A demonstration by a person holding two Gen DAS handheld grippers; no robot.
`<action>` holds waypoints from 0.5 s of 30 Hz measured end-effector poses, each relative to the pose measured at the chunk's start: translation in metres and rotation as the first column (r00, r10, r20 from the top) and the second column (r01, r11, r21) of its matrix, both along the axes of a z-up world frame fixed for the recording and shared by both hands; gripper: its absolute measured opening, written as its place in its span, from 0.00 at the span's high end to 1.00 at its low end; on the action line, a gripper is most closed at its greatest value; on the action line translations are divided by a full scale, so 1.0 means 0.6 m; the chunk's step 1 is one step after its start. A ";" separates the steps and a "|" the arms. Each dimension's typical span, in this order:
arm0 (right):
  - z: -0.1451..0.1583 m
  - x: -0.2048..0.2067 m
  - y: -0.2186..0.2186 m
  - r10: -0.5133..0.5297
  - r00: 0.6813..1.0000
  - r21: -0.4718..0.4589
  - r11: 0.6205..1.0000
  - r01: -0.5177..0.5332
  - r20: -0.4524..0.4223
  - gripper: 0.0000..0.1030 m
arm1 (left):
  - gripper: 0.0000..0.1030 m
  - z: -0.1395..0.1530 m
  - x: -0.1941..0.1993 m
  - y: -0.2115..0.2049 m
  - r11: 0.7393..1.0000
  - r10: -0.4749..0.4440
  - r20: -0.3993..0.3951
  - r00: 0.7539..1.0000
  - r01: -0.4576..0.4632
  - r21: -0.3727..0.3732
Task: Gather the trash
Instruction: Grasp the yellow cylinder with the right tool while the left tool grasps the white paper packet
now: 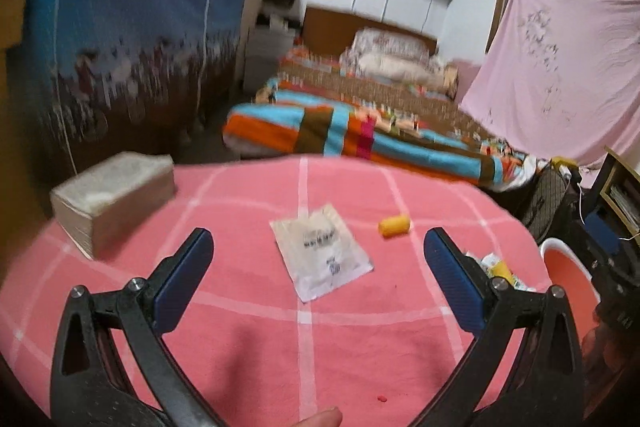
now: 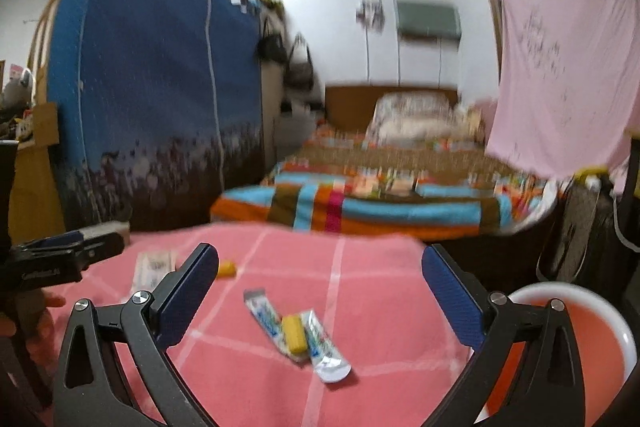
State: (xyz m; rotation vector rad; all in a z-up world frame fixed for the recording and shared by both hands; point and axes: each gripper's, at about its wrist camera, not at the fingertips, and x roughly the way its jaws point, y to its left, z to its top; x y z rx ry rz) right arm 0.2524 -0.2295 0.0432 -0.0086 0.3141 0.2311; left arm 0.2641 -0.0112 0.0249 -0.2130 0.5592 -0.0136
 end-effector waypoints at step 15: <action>-0.064 0.064 0.010 0.124 0.917 0.059 0.992 -0.110 -0.378 0.66 | 0.36 -0.051 0.081 -0.013 0.999 0.002 -0.247 0.969 -0.012 -0.038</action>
